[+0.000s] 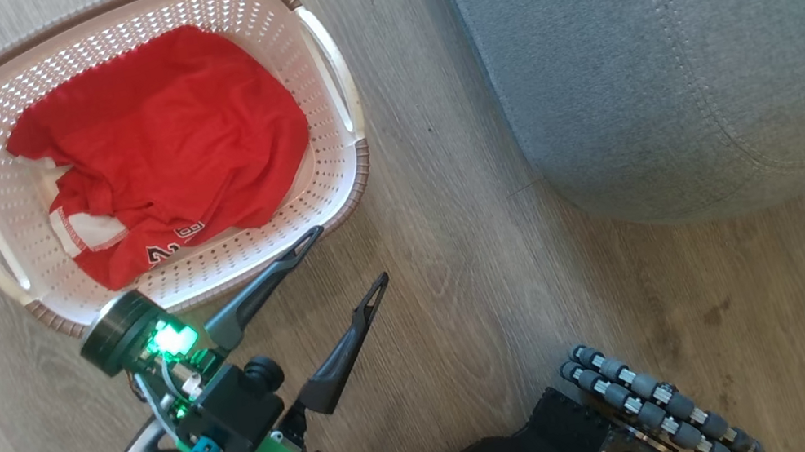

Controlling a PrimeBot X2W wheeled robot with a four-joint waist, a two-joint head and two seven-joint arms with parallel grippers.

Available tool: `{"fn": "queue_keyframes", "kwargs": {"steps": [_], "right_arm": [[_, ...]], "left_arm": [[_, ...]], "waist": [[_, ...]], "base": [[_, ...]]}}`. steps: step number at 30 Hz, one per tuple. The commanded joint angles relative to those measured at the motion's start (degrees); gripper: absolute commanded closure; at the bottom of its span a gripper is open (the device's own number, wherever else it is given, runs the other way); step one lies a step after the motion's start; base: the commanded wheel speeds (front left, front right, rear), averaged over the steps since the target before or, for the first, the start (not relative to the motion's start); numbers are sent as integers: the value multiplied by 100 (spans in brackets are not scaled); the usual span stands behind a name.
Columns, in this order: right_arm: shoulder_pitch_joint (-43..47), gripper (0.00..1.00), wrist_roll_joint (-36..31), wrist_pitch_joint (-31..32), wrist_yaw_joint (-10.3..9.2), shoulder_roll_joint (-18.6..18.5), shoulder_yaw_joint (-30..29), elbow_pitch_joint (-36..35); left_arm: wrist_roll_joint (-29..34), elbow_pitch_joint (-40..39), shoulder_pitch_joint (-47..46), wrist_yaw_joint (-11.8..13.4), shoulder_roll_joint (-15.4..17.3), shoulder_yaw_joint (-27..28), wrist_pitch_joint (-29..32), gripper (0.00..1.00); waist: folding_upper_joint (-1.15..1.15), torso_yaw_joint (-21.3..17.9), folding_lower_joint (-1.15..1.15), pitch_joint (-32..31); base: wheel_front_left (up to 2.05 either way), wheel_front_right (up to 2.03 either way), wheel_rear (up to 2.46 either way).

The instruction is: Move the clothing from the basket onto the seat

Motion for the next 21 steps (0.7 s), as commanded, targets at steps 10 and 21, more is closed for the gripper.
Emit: {"fn": "queue_keyframes", "kwargs": {"steps": [10, 21], "right_arm": [[-181, 100, 162, 244, 39, -48, 369, 74], [-84, 0, 307, 194, 39, -110, 492, 151]], "left_arm": [[51, -176, -104, -6, -37, 139, -28, 0], [60, -125, -90, -28, -165, 92, -28, 0]], "waist": [[0, 87, -1, 21], [0, 29, -1, -278]], "base": [[0, 0, 0], [0, 0, 0]]}}
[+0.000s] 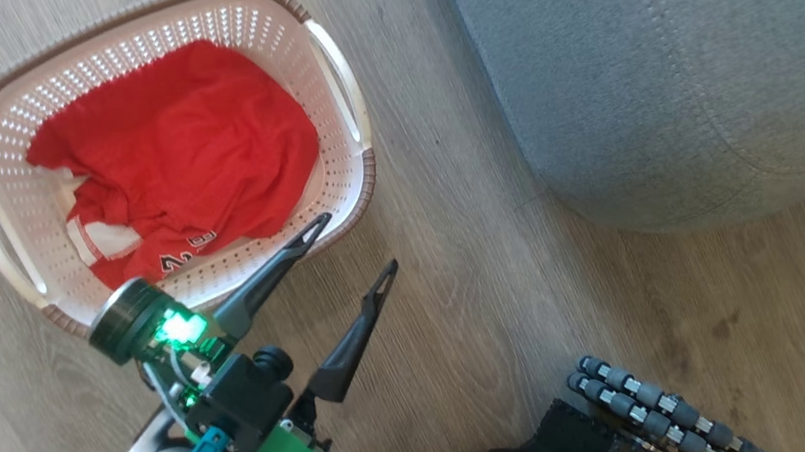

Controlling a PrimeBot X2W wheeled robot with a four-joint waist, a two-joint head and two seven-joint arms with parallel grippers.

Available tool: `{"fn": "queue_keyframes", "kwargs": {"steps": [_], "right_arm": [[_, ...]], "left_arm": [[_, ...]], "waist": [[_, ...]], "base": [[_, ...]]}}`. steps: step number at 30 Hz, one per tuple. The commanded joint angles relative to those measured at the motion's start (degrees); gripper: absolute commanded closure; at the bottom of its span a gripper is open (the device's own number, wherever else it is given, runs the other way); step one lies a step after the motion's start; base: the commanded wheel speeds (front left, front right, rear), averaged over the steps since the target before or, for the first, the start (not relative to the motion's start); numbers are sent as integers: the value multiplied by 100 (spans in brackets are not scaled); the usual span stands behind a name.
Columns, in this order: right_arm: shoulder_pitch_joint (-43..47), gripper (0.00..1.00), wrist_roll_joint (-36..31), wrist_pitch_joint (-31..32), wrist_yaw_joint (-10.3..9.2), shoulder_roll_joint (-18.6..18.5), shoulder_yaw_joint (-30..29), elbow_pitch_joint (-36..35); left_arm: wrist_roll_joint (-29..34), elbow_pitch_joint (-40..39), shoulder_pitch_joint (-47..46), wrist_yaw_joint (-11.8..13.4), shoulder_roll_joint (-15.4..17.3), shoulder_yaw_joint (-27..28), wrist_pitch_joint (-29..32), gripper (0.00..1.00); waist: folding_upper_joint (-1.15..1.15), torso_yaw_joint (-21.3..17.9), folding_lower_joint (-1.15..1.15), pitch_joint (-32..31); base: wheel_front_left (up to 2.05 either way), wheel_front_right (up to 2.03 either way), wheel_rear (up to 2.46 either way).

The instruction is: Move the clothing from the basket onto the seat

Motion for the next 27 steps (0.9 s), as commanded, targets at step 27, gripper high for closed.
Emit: {"fn": "queue_keyframes", "kwargs": {"steps": [27], "right_arm": [[1081, 0, 2211, 115, 39, -740, 2298, -2221]], "left_arm": [[-72, 366, 360, -49, -1254, 298, -28, 0]], "waist": [[0, 167, 0, -2099]], "base": [[0, 0, 0]]}}
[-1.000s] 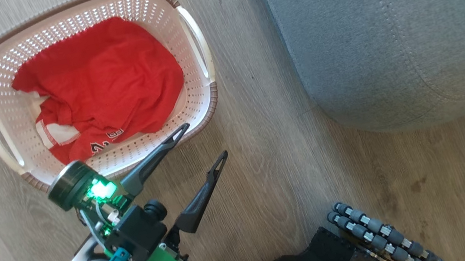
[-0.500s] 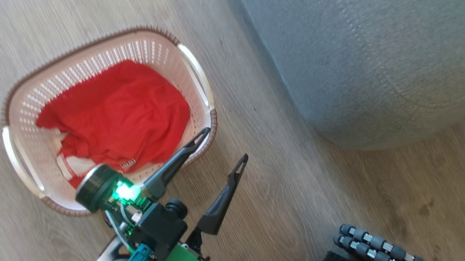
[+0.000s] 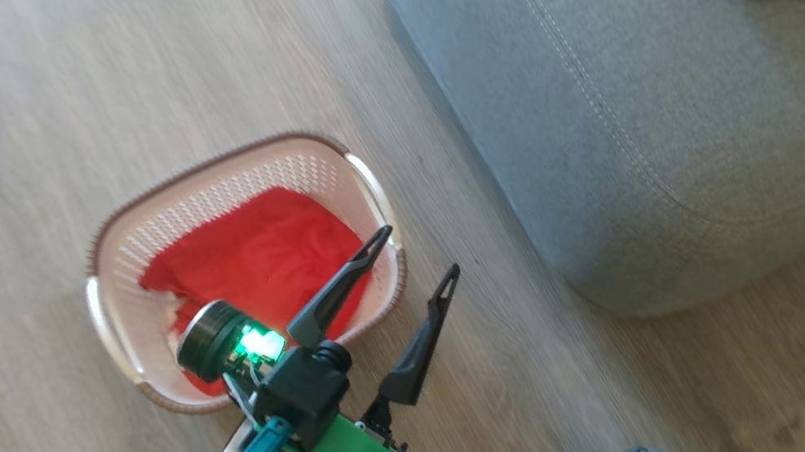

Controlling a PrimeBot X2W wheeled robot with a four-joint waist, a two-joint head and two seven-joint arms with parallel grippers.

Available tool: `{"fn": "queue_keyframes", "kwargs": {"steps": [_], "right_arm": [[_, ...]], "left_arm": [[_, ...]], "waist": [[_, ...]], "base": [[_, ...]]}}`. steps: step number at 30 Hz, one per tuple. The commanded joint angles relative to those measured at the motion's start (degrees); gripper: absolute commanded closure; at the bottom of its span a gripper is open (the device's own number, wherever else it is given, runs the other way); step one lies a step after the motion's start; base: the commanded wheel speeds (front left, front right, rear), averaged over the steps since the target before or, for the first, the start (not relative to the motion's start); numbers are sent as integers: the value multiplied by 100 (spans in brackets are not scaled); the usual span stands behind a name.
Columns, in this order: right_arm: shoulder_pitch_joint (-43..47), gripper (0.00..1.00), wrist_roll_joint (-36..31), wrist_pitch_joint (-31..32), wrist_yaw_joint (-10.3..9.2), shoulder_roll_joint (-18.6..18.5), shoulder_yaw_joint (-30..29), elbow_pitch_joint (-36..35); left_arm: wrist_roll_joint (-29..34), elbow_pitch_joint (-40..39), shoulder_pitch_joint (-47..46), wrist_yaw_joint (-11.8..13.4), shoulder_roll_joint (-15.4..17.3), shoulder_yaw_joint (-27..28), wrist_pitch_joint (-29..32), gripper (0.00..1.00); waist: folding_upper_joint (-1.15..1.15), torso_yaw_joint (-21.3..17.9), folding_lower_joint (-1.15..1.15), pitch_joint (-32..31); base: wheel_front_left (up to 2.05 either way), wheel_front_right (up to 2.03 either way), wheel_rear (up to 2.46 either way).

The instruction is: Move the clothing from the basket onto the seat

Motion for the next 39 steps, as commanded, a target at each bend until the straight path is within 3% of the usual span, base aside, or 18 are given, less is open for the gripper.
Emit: {"fn": "queue_keyframes", "kwargs": {"steps": [1, 7, 10, 15, 19, 25, 39], "right_arm": [[115, 0, 155, -59, 40, -89, 101, -390], [989, 0, 791, -60, 40, -308, 245, -2064], [1441, 0, 860, -17, 40, -236, 209, -2793], [2159, 0, 1331, 88, 40, 361, 69, -3868], [2725, 0, 1146, 45, 40, 648, 200, -4482], [3731, 0, 1007, -249, 40, 1155, 400, -4891], [5581, 0, 402, -1197, 40, 1947, 492, -4493]], "left_arm": [[-32, -152, 16, 7, -73, 243, -28, 0], [-89, -67, 160, 96, -376, 848, -28, 0], [-101, -55, 212, 279, -541, 1276, -28, 0], [-90, -77, 360, 492, -734, 1836, -28, 0], [-81, -58, 478, 550, -819, 2110, -28, 0], [-9, 112, 614, 689, -873, 2345, -28, 0], [-15, 361, 979, 1177, -886, 2434, -28, 0]], "waist": [[0, 137, 0, -248], [0, 359, 0, -598], [0, 515, 0, -751], [0, 782, 0, -990], [0, 1003, 0, -1156], [0, 1336, 0, -1370], [0, 1778, 0, -1531]], "base": [[0, 0, 0], [0, 0, 0], [0, 0, 0], [0, 0, 0], [0, 0, 0], [0, 0, 0], [0, 0, 0]]}}
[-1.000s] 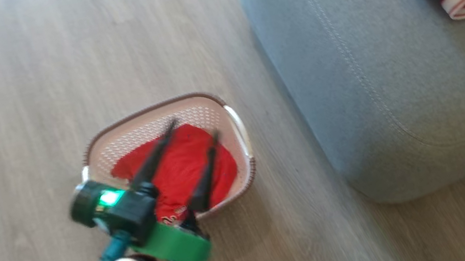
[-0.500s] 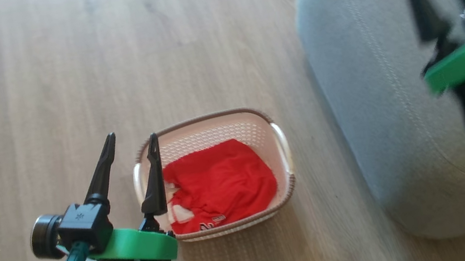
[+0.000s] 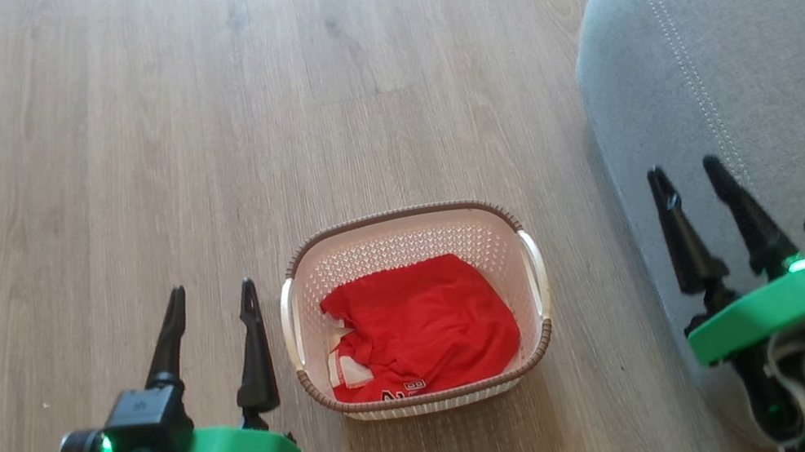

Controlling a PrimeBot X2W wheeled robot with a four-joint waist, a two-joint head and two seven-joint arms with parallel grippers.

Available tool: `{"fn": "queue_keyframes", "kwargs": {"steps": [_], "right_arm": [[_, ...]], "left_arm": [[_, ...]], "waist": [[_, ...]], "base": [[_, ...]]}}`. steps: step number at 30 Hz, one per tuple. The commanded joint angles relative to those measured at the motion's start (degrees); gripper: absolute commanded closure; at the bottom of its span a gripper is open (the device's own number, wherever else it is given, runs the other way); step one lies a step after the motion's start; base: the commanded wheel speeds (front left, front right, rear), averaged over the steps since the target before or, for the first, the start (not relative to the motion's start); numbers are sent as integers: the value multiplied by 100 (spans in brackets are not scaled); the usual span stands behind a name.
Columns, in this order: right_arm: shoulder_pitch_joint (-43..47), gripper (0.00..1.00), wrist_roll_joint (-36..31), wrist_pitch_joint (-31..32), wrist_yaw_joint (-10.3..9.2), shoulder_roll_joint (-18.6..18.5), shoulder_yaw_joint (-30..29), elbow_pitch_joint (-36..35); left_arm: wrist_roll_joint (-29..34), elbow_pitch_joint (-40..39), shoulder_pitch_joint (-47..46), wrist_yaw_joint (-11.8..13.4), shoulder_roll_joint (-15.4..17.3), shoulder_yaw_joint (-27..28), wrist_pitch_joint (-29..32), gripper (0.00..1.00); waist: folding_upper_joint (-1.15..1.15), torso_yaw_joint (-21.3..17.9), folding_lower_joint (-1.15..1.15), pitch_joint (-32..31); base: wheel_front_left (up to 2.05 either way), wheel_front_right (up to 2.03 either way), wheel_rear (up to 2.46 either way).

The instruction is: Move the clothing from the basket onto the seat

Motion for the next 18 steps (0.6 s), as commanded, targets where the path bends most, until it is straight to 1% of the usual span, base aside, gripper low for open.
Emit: {"fn": "queue_keyframes", "kwargs": {"steps": [1, 6, 9, 18], "right_arm": [[-59, 0, -75, -97, 40, 60, 70, -151], [138, 0, -533, -188, 40, 215, -22, -56], [199, 0, -718, -208, 40, 288, -19, -31], [276, 0, -804, -218, 40, 414, -113, -101]], "left_arm": [[75, -140, -79, 60, -4, 145, -28, 0], [146, -13, 18, 123, -4, 131, -28, 0], [171, 57, 25, 117, -4, 89, -28, 0], [202, 123, -7, 132, -5, 54, -28, 0]], "waist": [[0, 15, 1, -1], [0, 36, 1, 23], [0, 50, 1, 39], [0, 79, 1, 52]], "base": [[0, 0, 0], [0, 0, 0], [0, 0, 0], [0, 0, 0]]}}
